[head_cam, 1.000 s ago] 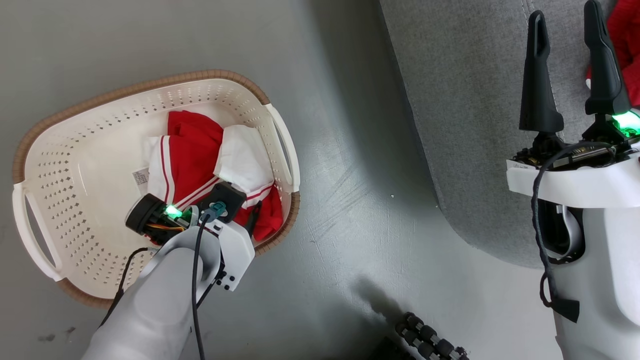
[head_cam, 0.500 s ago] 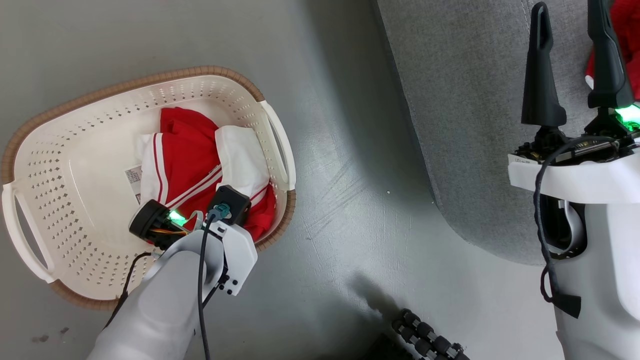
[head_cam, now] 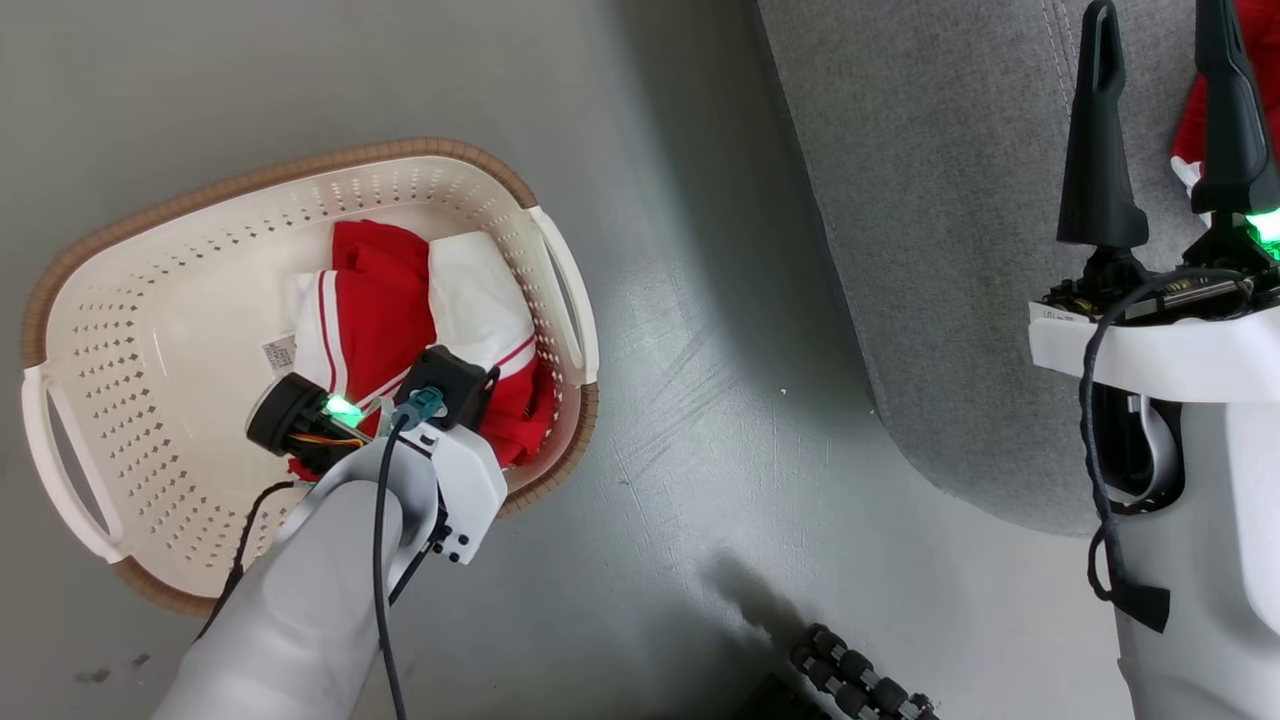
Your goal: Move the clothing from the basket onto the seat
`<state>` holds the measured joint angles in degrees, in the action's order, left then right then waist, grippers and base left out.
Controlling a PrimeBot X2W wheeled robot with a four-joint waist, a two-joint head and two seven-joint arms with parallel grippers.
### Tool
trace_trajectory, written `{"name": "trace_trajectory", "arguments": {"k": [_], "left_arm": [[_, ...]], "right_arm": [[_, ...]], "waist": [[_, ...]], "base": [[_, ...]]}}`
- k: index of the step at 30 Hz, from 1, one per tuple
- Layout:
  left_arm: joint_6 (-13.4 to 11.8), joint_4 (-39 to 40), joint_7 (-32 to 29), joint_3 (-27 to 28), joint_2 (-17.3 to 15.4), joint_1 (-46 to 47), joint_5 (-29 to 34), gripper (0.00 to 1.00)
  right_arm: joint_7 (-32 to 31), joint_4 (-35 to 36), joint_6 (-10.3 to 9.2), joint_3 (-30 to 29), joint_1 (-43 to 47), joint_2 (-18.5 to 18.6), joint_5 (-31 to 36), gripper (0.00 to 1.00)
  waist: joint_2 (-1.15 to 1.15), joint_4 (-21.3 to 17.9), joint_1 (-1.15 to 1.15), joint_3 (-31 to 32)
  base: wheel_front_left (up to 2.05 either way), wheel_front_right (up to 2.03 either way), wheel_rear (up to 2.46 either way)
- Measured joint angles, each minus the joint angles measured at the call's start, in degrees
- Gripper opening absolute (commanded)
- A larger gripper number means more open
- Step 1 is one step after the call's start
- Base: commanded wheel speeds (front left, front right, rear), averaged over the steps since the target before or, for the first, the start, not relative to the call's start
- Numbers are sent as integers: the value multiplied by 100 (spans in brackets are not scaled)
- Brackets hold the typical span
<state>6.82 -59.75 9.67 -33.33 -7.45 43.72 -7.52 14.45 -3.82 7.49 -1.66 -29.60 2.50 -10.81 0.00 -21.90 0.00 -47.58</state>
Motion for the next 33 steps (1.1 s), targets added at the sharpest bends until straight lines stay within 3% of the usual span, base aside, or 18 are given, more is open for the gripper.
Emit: {"name": "trace_trajectory", "arguments": {"k": [13,21,33], "left_arm": [[-36,332,365,243,-171,0,-182,0],[-229,743,447,467,-238,-2,-297,0],[-415,1963,448,856,-214,-118,-516,0]], "right_arm": [[0,-11,0,-64,-9,1,169,100],[1,-64,0,4,-9,2,432,100],[1,-211,0,18,-9,90,591,100]], "waist": [[0,196,0,226],[0,395,0,442],[0,730,0,868]], "base": [[0,0,0],[0,0,0],[0,0,0]]}}
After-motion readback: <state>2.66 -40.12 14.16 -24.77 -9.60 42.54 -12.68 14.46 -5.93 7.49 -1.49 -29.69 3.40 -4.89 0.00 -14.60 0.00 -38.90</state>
